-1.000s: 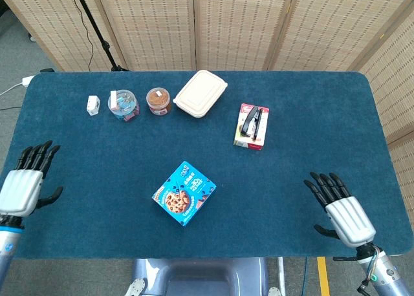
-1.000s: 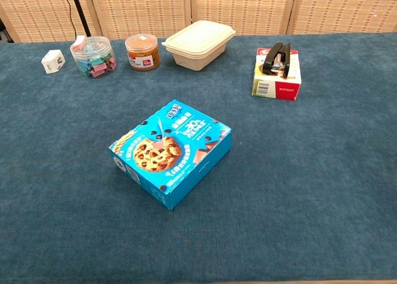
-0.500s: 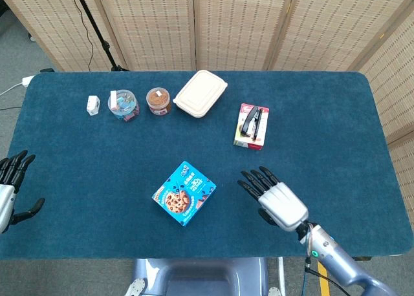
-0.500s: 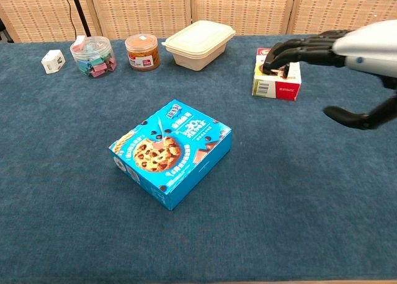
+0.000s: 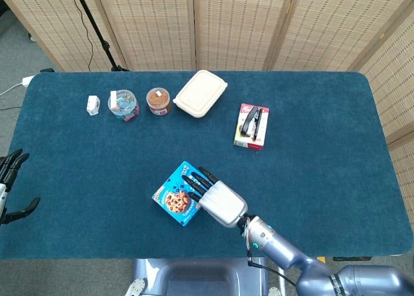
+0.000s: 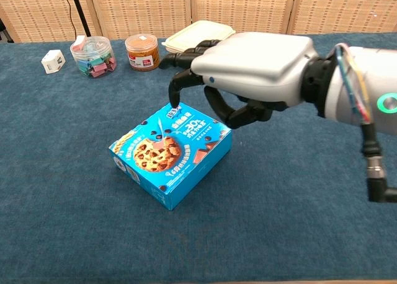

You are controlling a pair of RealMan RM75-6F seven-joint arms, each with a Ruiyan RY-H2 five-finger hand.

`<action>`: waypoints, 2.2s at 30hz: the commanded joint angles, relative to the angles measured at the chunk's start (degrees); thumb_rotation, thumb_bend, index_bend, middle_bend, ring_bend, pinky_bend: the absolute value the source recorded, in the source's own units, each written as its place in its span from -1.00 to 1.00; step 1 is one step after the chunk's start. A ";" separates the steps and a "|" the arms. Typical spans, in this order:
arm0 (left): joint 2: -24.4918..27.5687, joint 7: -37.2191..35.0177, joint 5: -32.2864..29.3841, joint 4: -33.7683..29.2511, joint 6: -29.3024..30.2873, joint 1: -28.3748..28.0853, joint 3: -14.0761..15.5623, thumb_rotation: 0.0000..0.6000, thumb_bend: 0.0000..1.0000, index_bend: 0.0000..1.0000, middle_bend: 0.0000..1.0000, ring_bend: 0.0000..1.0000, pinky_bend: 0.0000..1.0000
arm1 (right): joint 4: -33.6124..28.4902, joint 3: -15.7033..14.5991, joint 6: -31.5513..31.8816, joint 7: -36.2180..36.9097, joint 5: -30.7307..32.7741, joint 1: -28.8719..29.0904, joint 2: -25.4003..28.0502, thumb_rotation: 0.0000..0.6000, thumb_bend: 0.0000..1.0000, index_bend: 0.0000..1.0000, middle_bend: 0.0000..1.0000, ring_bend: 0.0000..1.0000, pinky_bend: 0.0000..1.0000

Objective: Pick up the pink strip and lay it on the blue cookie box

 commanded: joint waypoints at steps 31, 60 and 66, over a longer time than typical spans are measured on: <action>0.73 -3.73 0.93 1.01 -3.56 1.17 -2.49 1.00 -0.45 -1.00 -1.00 -1.00 -1.00 | 13.23 -3.97 10.59 -16.73 13.96 12.15 -17.92 1.00 1.00 -0.49 -1.00 -1.00 -1.00; 0.47 -2.59 1.62 0.76 -4.70 1.69 -3.19 1.00 -0.45 -1.00 -1.00 -1.00 -1.00 | 14.66 -6.85 12.98 -17.63 14.31 13.13 -17.96 1.00 1.00 -0.43 -1.00 -1.00 -1.00; 0.25 -1.62 2.03 0.45 -4.27 2.03 -3.15 1.00 -0.45 -1.00 -1.00 -1.00 -1.00 | 14.75 -8.03 13.64 -16.87 14.02 12.12 -17.15 1.00 1.00 -0.41 -1.00 -1.00 -1.00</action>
